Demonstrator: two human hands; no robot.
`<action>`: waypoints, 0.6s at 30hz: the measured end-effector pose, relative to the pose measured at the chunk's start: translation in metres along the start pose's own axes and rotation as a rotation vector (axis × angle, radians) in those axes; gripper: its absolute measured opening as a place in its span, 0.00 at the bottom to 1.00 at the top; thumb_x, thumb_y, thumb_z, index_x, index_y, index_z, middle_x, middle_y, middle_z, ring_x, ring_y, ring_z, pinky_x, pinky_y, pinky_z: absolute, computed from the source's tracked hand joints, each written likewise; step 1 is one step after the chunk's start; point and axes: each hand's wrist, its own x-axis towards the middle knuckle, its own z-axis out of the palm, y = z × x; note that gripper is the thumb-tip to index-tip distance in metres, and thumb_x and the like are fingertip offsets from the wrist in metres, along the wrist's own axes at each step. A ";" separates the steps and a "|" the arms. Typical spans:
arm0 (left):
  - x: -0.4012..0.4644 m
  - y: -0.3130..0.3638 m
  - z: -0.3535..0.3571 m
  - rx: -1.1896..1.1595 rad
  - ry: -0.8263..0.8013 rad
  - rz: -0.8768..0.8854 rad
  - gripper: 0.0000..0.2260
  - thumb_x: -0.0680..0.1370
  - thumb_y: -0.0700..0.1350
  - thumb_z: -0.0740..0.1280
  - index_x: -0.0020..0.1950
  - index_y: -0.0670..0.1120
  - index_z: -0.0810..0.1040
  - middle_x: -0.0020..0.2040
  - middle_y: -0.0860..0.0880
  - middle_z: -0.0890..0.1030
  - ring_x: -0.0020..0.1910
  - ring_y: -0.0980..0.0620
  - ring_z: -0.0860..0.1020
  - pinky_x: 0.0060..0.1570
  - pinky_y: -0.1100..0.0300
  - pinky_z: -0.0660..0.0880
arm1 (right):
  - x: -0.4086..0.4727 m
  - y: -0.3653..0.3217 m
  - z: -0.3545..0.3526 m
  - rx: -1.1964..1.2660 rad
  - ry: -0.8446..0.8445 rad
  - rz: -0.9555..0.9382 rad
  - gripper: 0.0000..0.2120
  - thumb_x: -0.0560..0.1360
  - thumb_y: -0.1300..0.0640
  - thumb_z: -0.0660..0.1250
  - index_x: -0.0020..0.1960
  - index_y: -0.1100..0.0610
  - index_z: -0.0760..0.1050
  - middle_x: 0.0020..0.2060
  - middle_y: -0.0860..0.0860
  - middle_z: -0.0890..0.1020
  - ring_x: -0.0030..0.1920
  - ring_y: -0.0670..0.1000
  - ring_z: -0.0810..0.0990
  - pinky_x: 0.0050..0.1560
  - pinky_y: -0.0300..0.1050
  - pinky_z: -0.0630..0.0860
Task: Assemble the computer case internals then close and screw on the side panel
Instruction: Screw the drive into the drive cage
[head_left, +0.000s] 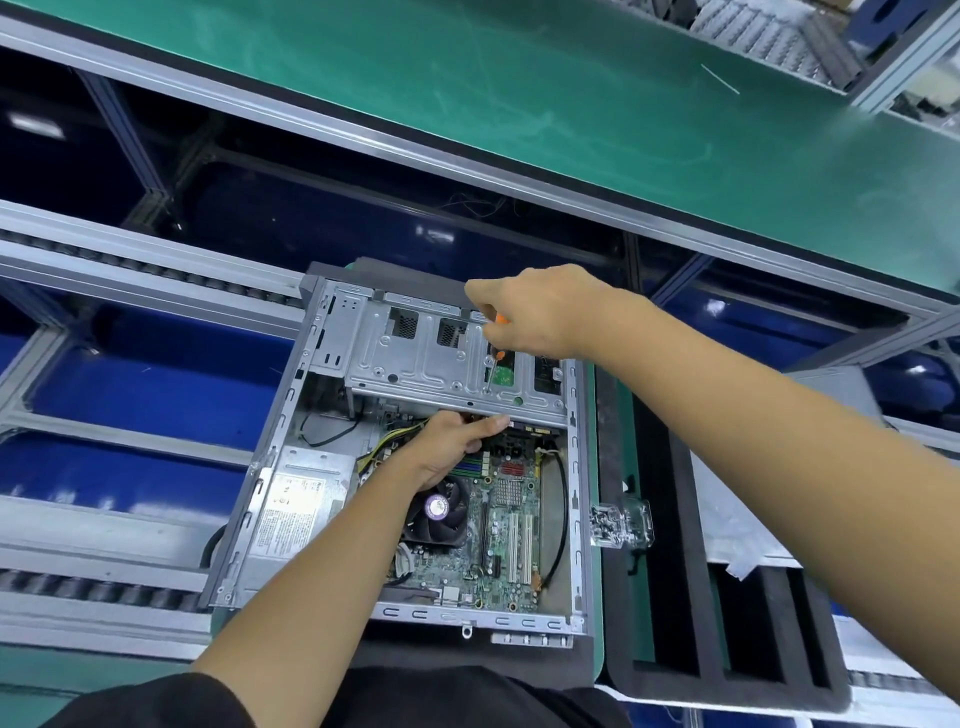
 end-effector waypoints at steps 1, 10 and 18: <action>0.002 -0.001 0.000 0.000 -0.003 -0.008 0.27 0.75 0.49 0.76 0.25 0.52 0.61 0.30 0.50 0.58 0.25 0.56 0.63 0.39 0.68 0.68 | 0.000 0.001 -0.004 -0.035 -0.021 -0.035 0.04 0.78 0.53 0.59 0.50 0.48 0.65 0.36 0.46 0.73 0.33 0.50 0.72 0.31 0.46 0.61; 0.007 -0.007 -0.001 -0.098 -0.042 -0.029 0.16 0.71 0.53 0.77 0.33 0.48 0.73 0.32 0.54 0.70 0.30 0.58 0.70 0.53 0.59 0.66 | 0.001 0.009 0.000 0.176 -0.036 0.085 0.11 0.78 0.58 0.63 0.40 0.51 0.63 0.31 0.51 0.71 0.31 0.56 0.67 0.31 0.46 0.61; 0.008 -0.005 0.002 -0.061 -0.024 -0.044 0.27 0.77 0.47 0.74 0.23 0.52 0.64 0.24 0.58 0.65 0.27 0.58 0.69 0.53 0.61 0.68 | -0.005 0.001 -0.006 -0.089 -0.066 0.030 0.09 0.79 0.54 0.59 0.56 0.47 0.61 0.41 0.49 0.72 0.36 0.55 0.74 0.33 0.48 0.65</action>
